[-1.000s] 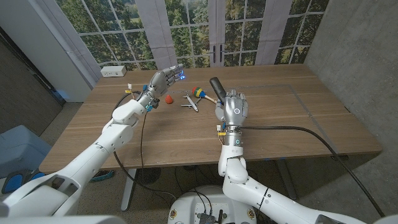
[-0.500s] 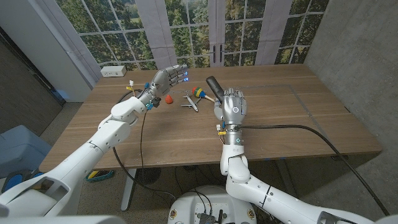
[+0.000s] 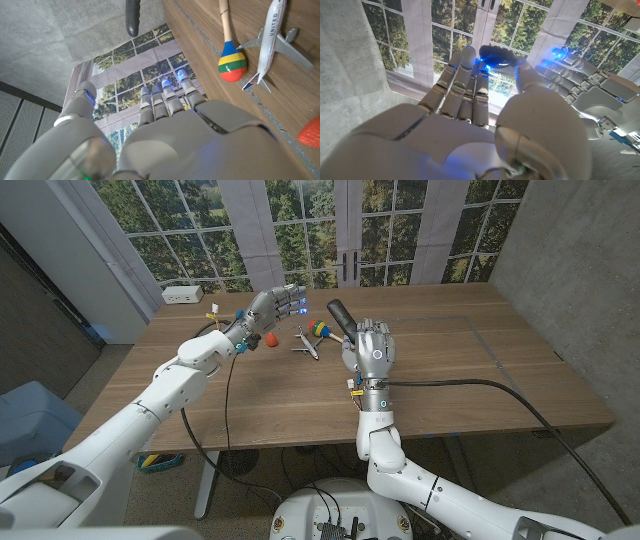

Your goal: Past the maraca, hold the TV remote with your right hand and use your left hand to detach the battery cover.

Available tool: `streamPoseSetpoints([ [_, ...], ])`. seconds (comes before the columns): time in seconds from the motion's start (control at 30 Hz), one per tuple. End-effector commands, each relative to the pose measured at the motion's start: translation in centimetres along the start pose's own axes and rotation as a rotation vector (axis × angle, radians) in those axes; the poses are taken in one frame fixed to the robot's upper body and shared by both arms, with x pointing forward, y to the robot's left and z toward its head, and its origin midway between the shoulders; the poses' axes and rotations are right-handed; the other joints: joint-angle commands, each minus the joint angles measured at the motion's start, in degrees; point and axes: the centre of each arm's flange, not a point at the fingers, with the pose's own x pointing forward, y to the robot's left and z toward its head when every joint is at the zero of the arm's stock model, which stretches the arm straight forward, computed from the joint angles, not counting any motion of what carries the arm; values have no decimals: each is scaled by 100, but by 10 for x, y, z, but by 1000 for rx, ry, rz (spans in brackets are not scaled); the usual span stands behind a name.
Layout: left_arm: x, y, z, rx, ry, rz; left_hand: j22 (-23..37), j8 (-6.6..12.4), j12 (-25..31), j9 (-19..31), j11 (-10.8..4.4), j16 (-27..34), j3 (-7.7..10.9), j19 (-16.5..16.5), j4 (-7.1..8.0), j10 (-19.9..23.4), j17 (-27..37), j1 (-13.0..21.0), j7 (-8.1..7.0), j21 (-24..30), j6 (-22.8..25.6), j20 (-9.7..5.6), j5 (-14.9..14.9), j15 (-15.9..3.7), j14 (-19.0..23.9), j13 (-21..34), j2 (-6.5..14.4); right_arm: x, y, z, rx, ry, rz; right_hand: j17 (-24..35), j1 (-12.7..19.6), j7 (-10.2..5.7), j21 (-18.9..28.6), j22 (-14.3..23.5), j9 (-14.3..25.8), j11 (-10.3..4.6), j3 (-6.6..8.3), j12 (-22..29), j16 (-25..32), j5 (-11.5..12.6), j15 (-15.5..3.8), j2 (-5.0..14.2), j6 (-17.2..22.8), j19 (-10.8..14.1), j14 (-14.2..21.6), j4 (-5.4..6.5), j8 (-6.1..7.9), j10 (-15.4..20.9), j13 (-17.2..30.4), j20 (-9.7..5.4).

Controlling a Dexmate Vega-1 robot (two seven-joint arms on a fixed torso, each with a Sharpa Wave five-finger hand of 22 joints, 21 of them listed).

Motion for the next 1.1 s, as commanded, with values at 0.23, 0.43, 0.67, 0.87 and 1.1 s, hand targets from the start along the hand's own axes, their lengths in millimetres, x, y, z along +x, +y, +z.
streamPoseSetpoints([
  [0.23,11,-9,9,43,59,-57,26,89,41,46,-51,-3,-13,162,-42,230,33,250,51,-36,104,-2,25,-78,104,41,-89,2,-5,4,18,-32,-30,5,498,-1105,75,32,29,-1209,12,-28,71,38,-796,512,1175,-49,10,27,33,1297,11,-14],
  [0.43,15,-11,10,60,89,-88,28,133,70,58,-74,2,-38,222,-41,366,35,389,87,-65,168,-5,27,-79,159,52,-160,2,-6,6,21,-38,-39,3,498,-1107,102,33,27,-1214,12,-42,76,44,-796,508,1170,-59,6,28,30,1299,26,-13],
  [0.67,21,-15,10,64,101,-119,29,172,88,66,-66,9,-66,289,-31,471,36,510,99,-88,229,-8,29,-87,218,61,-206,5,-6,7,21,-39,-42,0,499,-1100,131,33,24,-1212,14,-62,79,51,-796,504,1172,-67,1,29,29,1304,32,-15],
  [0.87,25,-19,8,68,107,-146,30,195,90,72,-94,9,-86,340,-21,519,37,585,103,-100,269,-12,30,-101,246,66,-221,7,-7,9,17,-36,-47,-3,505,-1106,152,32,20,-1209,22,-74,81,58,-799,507,1184,-82,3,26,32,1312,39,-12],
  [1.1,28,-22,6,68,102,-158,32,295,201,85,-220,28,-154,475,5,937,37,785,151,-147,484,-15,28,-139,386,81,-239,9,-10,13,19,-39,-49,-5,503,-1107,180,31,18,-1224,23,-88,82,62,-796,499,1190,-90,-3,28,32,1337,39,-15],
])
